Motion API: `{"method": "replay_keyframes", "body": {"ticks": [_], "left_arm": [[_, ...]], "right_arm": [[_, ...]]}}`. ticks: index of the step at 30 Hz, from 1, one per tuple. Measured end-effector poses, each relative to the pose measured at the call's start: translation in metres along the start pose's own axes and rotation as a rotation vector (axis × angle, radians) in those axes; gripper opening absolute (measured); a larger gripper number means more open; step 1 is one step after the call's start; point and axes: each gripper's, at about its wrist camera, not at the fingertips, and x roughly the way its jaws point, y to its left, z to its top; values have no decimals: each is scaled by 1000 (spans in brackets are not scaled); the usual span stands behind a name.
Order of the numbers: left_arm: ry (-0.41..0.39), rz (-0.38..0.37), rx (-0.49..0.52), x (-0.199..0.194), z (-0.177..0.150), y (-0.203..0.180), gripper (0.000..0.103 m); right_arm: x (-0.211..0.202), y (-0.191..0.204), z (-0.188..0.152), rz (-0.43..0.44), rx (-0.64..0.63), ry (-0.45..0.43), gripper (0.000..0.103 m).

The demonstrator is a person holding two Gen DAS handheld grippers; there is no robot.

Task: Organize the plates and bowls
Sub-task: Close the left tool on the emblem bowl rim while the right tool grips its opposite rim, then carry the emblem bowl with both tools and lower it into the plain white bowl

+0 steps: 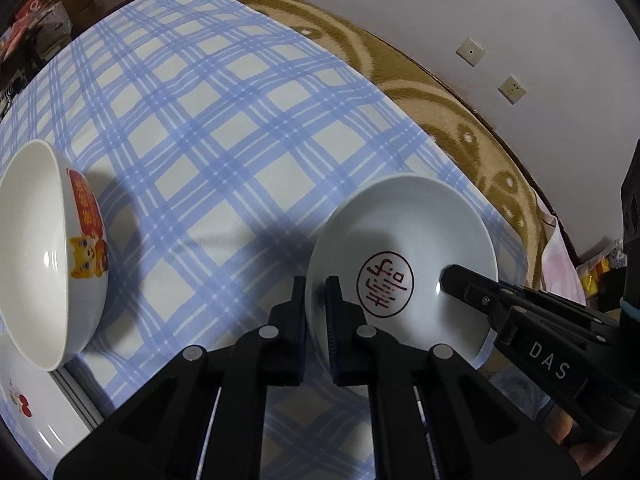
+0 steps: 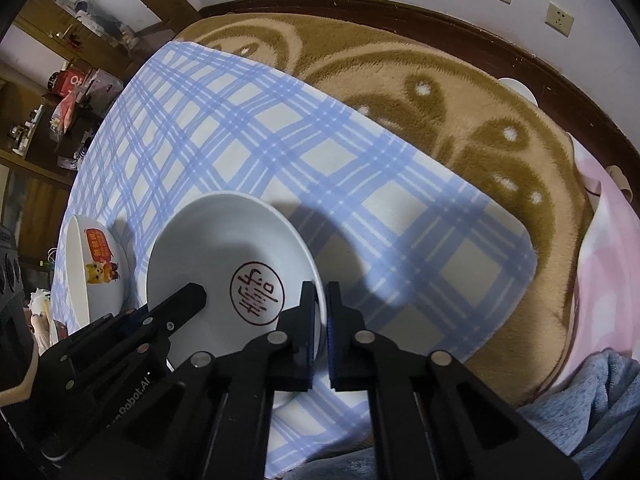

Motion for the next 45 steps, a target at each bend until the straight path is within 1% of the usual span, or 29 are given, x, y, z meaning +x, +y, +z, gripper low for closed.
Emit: {"method": "replay_keyframes", "body": {"ticks": [9,14,23,29,35,41,45], "left_arm": [[-11,-5,13,-1,-3,1,9],[-5,-25,-2,-1,-1,5,8],[-8,-30,-2,-5,-1,5,8],[-20,-28,-9,-16,-1,9,8],[-63,-17,-24,-41,1,20,8],[-110,-11,-60,-73,-1,47,8],[-141,-6,-92,-93,-3,73,8]], "right_arm": [[-2,1,-1,-13,-11,-9,6],[-5,3,0,-28,-28,-24,6],[-8,0,0,-16,-12,-40,7],[-15,7,-1,-9,-24,-58,7],[-31,31,-2,-2,-45,-94,7],[-51,72,-5,3,-120,-144,6],[-58,102,-8,9,-182,-164,6]]}}
